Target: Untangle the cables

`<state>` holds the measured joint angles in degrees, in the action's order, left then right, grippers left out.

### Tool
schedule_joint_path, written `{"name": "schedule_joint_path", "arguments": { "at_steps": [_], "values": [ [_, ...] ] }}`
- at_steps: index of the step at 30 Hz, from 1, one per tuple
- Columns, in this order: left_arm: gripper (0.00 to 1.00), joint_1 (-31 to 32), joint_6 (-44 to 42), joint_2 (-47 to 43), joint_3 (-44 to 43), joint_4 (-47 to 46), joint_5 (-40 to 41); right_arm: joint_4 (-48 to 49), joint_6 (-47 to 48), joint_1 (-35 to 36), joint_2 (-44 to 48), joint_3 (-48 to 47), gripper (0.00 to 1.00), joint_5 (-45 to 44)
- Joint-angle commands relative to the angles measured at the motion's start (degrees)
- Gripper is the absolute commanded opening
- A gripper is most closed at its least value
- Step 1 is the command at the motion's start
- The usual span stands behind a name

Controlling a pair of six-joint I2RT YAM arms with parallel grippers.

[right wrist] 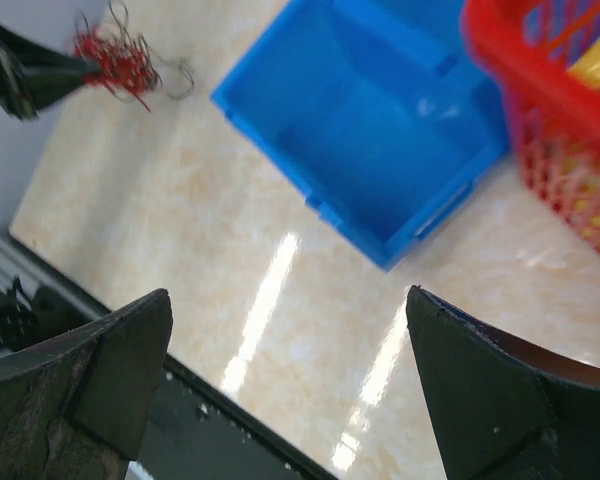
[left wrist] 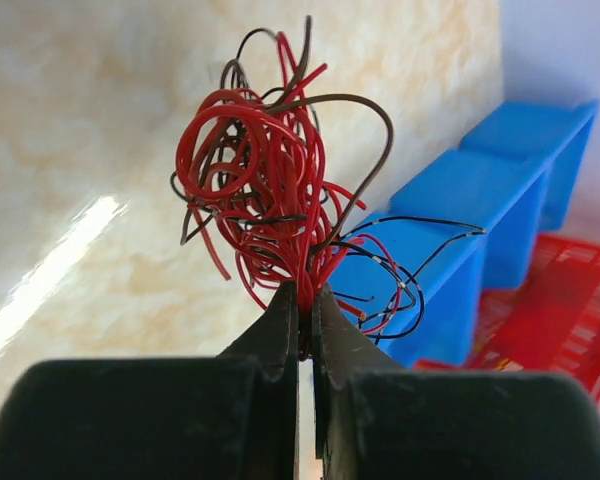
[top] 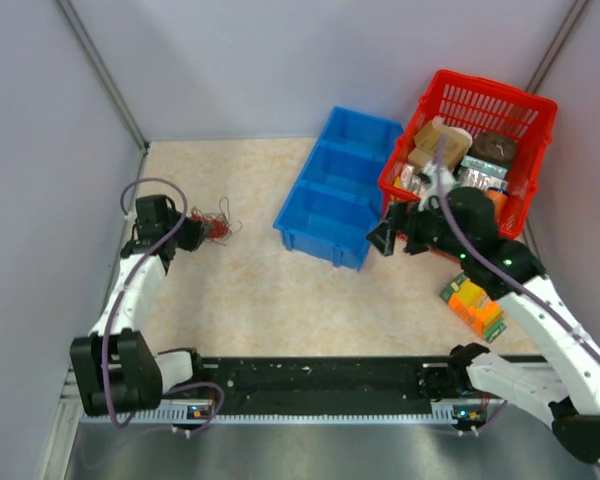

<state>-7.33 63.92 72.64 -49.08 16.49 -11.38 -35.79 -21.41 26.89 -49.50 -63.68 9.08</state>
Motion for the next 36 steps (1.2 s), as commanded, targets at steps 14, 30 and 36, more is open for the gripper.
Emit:
{"name": "schedule_joint_path", "arguments": {
  "at_steps": [14, 30, 36],
  "values": [
    [0.0, 16.1, -14.0, -22.1, 17.9, 13.0, -15.3, 33.6, -11.0, 27.1, -35.3, 3.9, 0.73, 0.6],
    [0.0, 16.4, -14.5, -25.4, 22.2, 8.3, -21.7, 41.2, -13.5, 27.5, -49.3, 0.7, 0.35, 2.5],
    [0.37, 16.4, -16.3, -23.0, 22.0, 5.5, -24.6, 41.9, -10.2, 30.0, -47.1, 0.9, 0.0, 1.7]
  ]
}}
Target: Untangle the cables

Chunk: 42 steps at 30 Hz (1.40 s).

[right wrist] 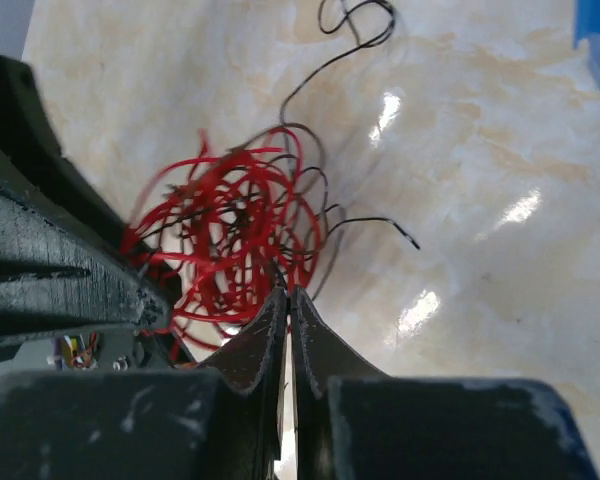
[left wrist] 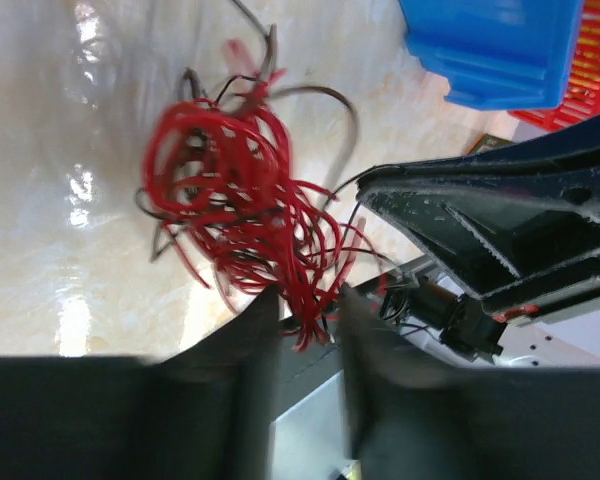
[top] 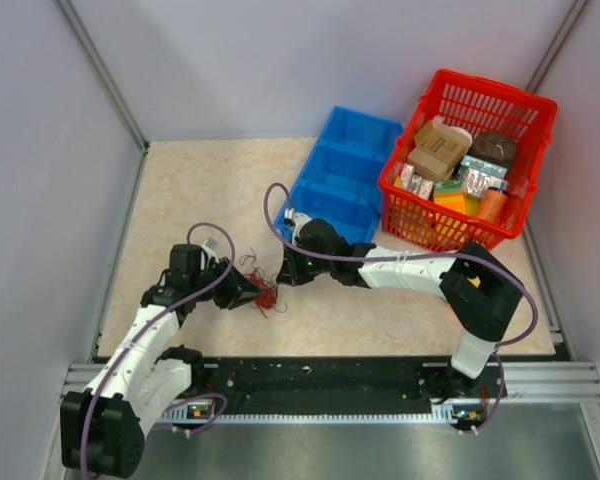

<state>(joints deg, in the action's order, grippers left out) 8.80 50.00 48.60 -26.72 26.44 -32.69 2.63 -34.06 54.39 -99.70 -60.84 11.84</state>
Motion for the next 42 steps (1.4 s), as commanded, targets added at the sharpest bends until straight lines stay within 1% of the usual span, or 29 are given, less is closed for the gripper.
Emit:
{"name": "schedule_joint_path", "arguments": {
  "at_steps": [1, 3, 4, 7, 12, 15, 17, 19, 20, 22, 23, 26, 27, 29, 30, 31, 33, 36, 39, 42],
  "values": [
    [0.49, 0.3, -2.8, 1.2, -0.6, -4.8, -3.3, 3.3, 2.9, 2.4, 5.4, -0.6, 0.0, -2.2],
    [0.71, 0.3, -2.9, 1.1, -1.3, -5.5, -3.4, 2.0, 2.9, 2.4, 10.9, 3.2, 0.0, -5.6],
    [0.79, 0.3, -3.0, 1.1, -1.8, -5.5, -3.1, 1.5, 2.9, 2.5, 14.5, 5.5, 0.0, -6.6],
    [0.98, 0.3, -2.6, 0.9, -2.3, -6.7, -1.9, -2.2, 3.6, 2.5, 19.7, 8.1, 0.0, -5.0],
    [0.99, 0.3, 1.1, 5.5, 0.2, -13.2, -0.6, -2.4, 1.5, 2.5, 28.0, 13.2, 0.0, -4.5],
    [0.99, 0.3, 4.8, 9.7, 2.5, -21.0, -2.0, -0.8, 0.7, 2.5, 32.1, 15.8, 0.0, -4.9],
    [0.97, 0.9, 7.1, 12.4, 3.4, -27.5, -3.8, -1.0, 0.8, 2.4, 33.2, 15.8, 0.0, -4.0],
    [0.93, 1.7, 7.2, 14.8, 2.9, -29.6, -4.1, -2.2, 0.8, 2.4, 33.8, 14.9, 0.0, -3.8],
    [0.9, 2.5, 6.5, 15.7, 2.4, -29.5, -4.1, -2.3, 0.8, 2.4, 34.3, 14.2, 0.0, -3.6],
    [0.87, 4.2, 5.9, 18.0, 2.2, -29.2, -3.3, -2.5, 0.8, 2.4, 35.7, 12.9, 0.0, -3.1],
    [0.84, 5.0, 6.3, 18.9, 2.9, -30.4, -3.2, -2.5, 0.8, 2.4, 36.2, 12.1, 0.0, -3.0],
    [0.71, 6.9, 9.2, 22.7, 5.2, -36.1, -3.6, -4.7, 1.0, 2.4, 38.0, 9.0, 0.0, -2.5],
    [0.62, 7.5, 10.2, 23.6, 5.8, -38.1, -4.1, -5.1, 1.2, 2.5, 38.4, 8.0, 0.0, -2.5],
    [0.43, 8.6, 12.2, 26.1, 6.4, -42.2, -5.2, -5.8, 1.6, 2.4, 38.6, 5.7, 0.0, -2.7],
    [0.28, 8.6, 12.5, 26.9, 6.2, -43.0, -5.1, -6.6, 2.0, 2.4, 38.6, 3.7, 0.0, -2.7],
    [0.15, 8.6, 12.1, 27.2, 5.8, -42.4, -4.5, -7.6, 2.6, 2.5, 38.7, 2.1, 0.0, -2.9],
    [0.0, 8.6, 9.6, 27.2, 3.7, -38.2, -1.6, -10.8, 4.4, 2.5, 39.3, -2.3, 0.0, -4.4],
    [0.0, 8.3, 5.5, 26.1, 0.2, -29.2, 2.9, -16.6, 9.0, 2.4, 41.6, -10.1, 0.0, -8.7],
    [0.0, 7.6, 4.1, 23.9, -0.5, -24.8, 6.1, -22.2, 12.7, 2.5, 44.3, -17.1, 0.0, -13.8],
    [0.0, 6.9, 3.0, 22.0, -0.6, -22.4, 8.6, -24.6, 15.7, 2.4, 47.3, -21.5, 0.0, -18.6]
  ]
}}
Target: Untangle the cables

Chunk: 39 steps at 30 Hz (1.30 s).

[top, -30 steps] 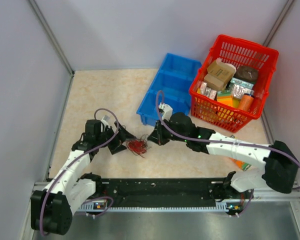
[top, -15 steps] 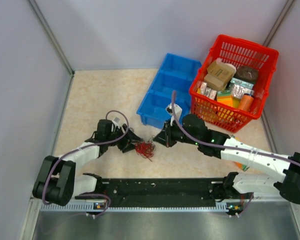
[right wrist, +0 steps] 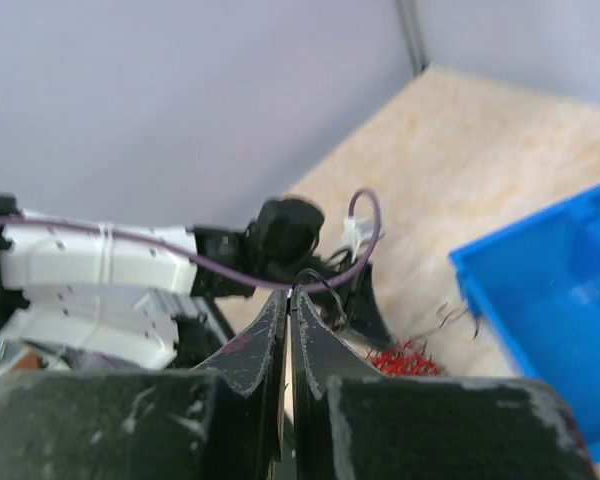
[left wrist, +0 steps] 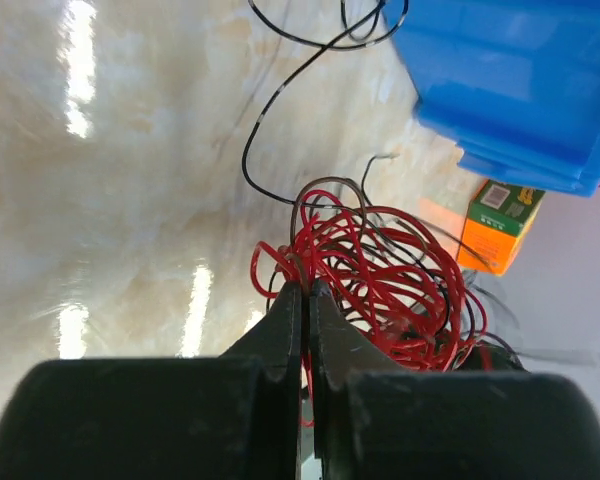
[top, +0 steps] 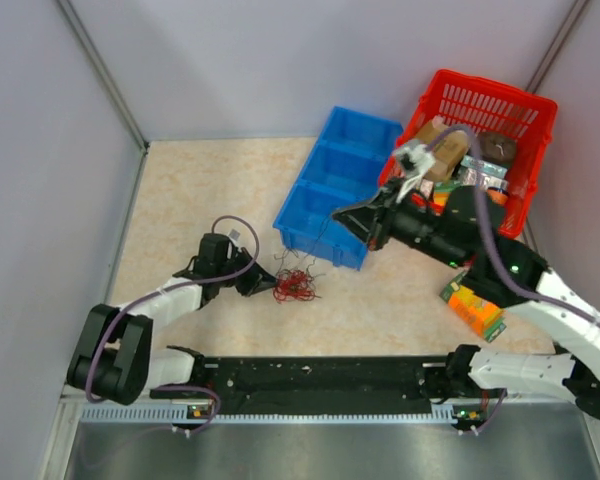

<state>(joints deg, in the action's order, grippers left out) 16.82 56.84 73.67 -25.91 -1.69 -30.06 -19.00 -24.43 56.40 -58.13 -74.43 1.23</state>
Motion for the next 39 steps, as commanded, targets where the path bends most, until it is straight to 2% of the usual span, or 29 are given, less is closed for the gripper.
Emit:
{"name": "schedule_joint_path", "arguments": {
  "at_steps": [1, 13, 24, 28, 34, 36, 37, 38, 39],
  "values": [
    [0.0, -1.3, -4.3, -3.7, -1.7, 7.0, 6.9, -3.4, 6.9, 0.5, 6.5, -9.7, 0.0, -9.3],
    [0.0, -4.4, -10.2, -8.5, -5.5, 19.4, 16.0, -6.6, 16.2, 0.4, 9.2, -23.0, 0.0, -18.9],
    [0.0, -12.3, -15.6, -12.8, -7.7, 24.5, 17.9, -7.3, 22.1, 0.5, 11.4, -28.7, 0.0, -19.3],
    [0.0, -16.1, -17.7, -13.8, -9.2, 25.9, 18.0, -7.4, 22.2, 0.5, 10.9, -27.4, 0.0, -19.7],
    [0.01, -21.0, -20.6, -15.3, -13.0, 28.5, 17.9, -6.9, 22.8, 0.4, 12.6, -22.5, 0.0, -25.0],
    [0.12, -21.0, -21.7, -15.8, -14.2, 29.3, 15.5, -6.3, 21.4, 0.5, 13.0, -20.9, 0.0, -23.6],
    [0.26, -20.9, -22.7, -16.5, -14.5, 28.9, 13.4, -6.6, 20.9, 0.4, 12.7, -20.3, 0.0, -22.4],
    [0.34, -20.9, -23.3, -17.7, -14.6, 28.0, 11.2, -6.7, 20.1, 0.4, 12.2, -19.4, 0.0, -21.3],
    [0.46, -20.8, -24.3, -19.2, -14.9, 27.2, 7.8, -7.0, 19.2, 0.5, 11.5, -18.1, 0.0, -20.7]
  ]
}}
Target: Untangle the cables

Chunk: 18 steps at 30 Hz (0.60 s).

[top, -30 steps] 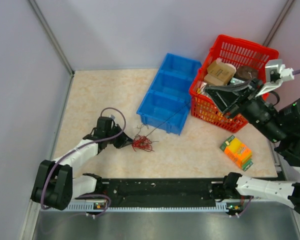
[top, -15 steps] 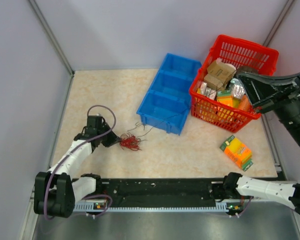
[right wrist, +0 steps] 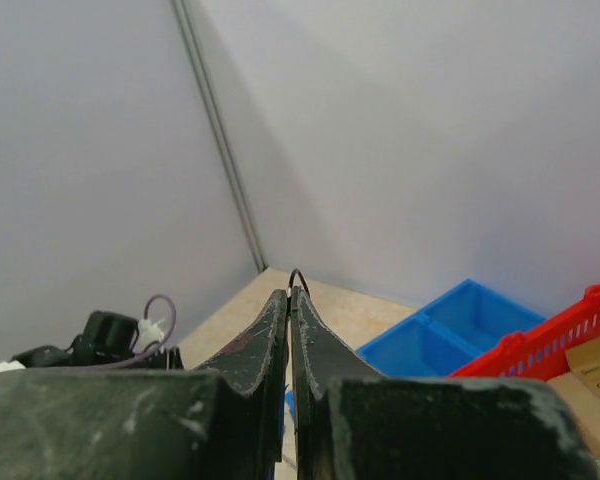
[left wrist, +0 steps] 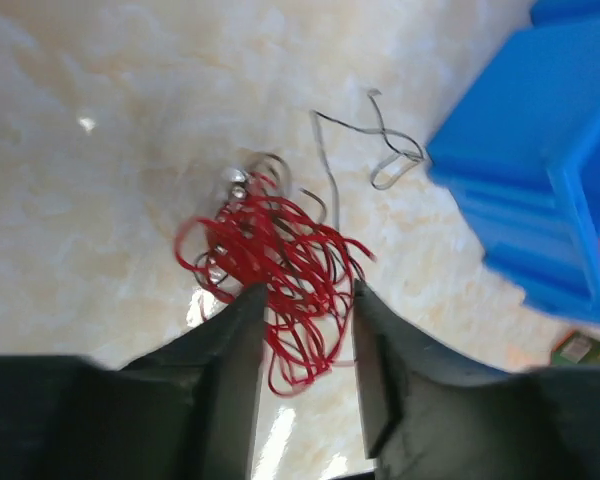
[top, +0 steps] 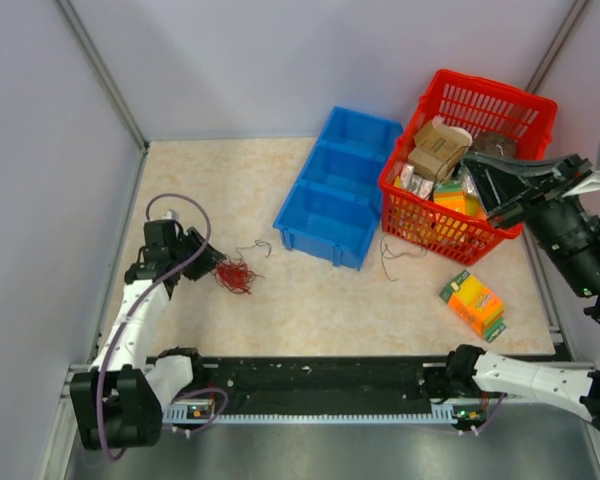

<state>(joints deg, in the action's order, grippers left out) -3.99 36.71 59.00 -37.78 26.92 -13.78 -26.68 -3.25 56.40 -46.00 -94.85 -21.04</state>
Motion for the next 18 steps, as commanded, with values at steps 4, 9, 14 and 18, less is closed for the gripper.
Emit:
{"name": "schedule_joint_path", "arguments": {
  "at_steps": [4, 9, 14, 18],
  "values": [
    [0.77, 2.7, -5.6, -11.3, -6.1, -3.4, -15.8, 0.6, -6.2, 0.5, -3.0, 7.1, 0.0, 3.4],
    [0.79, 13.5, -6.8, -21.5, -8.6, -15.2, -26.0, 1.4, -15.1, 0.4, -6.6, 10.6, 0.0, 8.4],
    [0.83, 24.5, -8.4, -27.8, -4.3, -33.0, -31.2, 0.8, -20.7, -2.2, -10.9, 7.5, 0.0, 20.6],
    [0.99, 28.9, -12.1, -27.6, -2.0, -37.0, -26.9, 0.6, -27.1, -8.1, -12.4, 5.2, 0.0, 32.0]
  ]
}}
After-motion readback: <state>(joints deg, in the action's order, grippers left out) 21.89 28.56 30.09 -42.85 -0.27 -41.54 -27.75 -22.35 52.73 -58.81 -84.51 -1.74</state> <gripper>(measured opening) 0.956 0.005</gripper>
